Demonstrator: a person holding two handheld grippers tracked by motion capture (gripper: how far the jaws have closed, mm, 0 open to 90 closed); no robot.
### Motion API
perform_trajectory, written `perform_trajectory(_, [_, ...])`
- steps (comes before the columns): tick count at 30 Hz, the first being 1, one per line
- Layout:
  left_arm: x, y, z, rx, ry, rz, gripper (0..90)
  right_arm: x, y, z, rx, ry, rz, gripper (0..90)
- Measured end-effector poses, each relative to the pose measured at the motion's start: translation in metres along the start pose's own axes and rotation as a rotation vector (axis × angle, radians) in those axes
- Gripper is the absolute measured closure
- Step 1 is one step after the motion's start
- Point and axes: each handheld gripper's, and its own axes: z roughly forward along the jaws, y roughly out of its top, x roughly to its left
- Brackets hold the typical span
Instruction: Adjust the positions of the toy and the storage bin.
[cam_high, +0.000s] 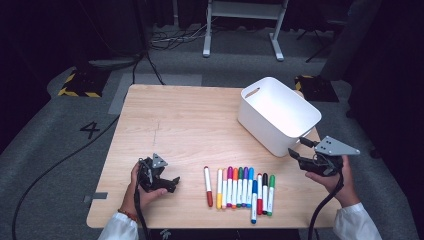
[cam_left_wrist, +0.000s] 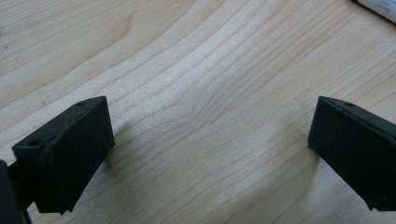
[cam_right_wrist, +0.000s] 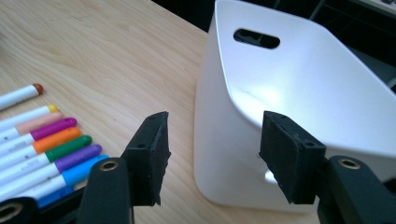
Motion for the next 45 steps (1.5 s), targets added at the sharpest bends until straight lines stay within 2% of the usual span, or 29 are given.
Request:
perform_trajectory(4, [0.000, 0.000, 0.000, 0.000, 0.000, 0.000, 0.4, -0.005, 0.019, 0.009, 0.019, -0.011, -0.011, 43.3])
perform_trajectory(7, [0.000, 0.000, 0.000, 0.000, 0.000, 0.000, 0.4, -0.011, 0.031, 0.021, 0.052, -0.040, -0.014, 44.2])
perform_trajectory(8, [0.000, 0.000, 0.000, 0.000, 0.000, 0.000, 0.4, -0.016, 0.038, 0.033, 0.081, -0.033, -0.008, 47.7])
perform_trajectory(9, [0.000, 0.000, 0.000, 0.000, 0.000, 0.000, 0.4, -0.016, 0.038, 0.033, 0.081, -0.033, -0.008, 47.7])
perform_trajectory(10, [0.000, 0.000, 0.000, 0.000, 0.001, 0.001, 0.4, -0.018, 0.040, 0.038, 0.100, -0.023, -0.001, 48.5])
perform_trajectory(11, [0.000, 0.000, 0.000, 0.000, 0.000, 0.001, 0.4, -0.024, 0.042, 0.049, 0.135, -0.012, 0.005, 53.2])
perform_trajectory(13, [0.000, 0.000, 0.000, -0.001, 0.000, 0.001, 0.4, -0.026, 0.042, 0.052, 0.143, -0.002, 0.010, 56.1])
perform_trajectory(14, [0.000, 0.000, 0.000, -0.001, -0.001, 0.001, 0.4, -0.030, 0.043, 0.061, 0.164, 0.026, 0.022, 61.0])
perform_trajectory(16, [0.000, -0.001, 0.000, -0.001, -0.005, 0.006, 0.4, -0.031, 0.042, 0.066, 0.180, 0.038, 0.020, 63.7])
perform_trajectory(18, [0.000, -0.001, -0.001, -0.001, -0.007, 0.007, 0.4, -0.031, 0.042, 0.074, 0.196, 0.074, 0.028, 66.2])
perform_trajectory(23, [-0.001, -0.001, -0.001, 0.002, -0.012, 0.008, 0.4, -0.030, 0.042, 0.091, 0.238, 0.110, 0.029, 76.3])
perform_trajectory(26, [0.000, -0.002, -0.001, -0.002, -0.011, 0.019, 0.4, -0.029, 0.043, 0.095, 0.227, 0.118, 0.029, 83.3])
perform_trajectory(27, [0.000, -0.002, -0.001, -0.001, -0.011, 0.020, 0.4, -0.026, 0.044, 0.099, 0.231, 0.125, 0.014, 86.4])
perform_trajectory(34, [0.000, -0.002, -0.001, -0.002, -0.012, 0.020, 0.4, -0.023, 0.045, 0.103, 0.211, 0.157, -0.015, 86.9])
perform_trajectory(35, [0.000, -0.002, -0.001, -0.001, -0.012, 0.020, 0.4, -0.021, 0.045, 0.103, 0.197, 0.187, -0.041, 86.9])
perform_trajectory(36, [0.000, -0.002, -0.002, 0.000, -0.012, 0.021, 0.4, -0.021, 0.045, 0.103, 0.197, 0.187, -0.041, 86.9])
perform_trajectory(37, [0.000, -0.002, -0.001, -0.001, -0.012, 0.020, 0.4, -0.017, 0.047, 0.103, 0.190, 0.222, -0.059, 87.0])
perform_trajectory(38, [0.000, -0.002, -0.001, -0.002, -0.012, 0.020, 0.4, -0.017, 0.047, 0.103, 0.190, 0.222, -0.059, 87.0])
perform_trajectory(45, [0.000, -0.002, -0.001, -0.002, -0.012, 0.020, 0.4, -0.001, 0.051, 0.103, 0.160, 0.310, -0.132, 87.0])
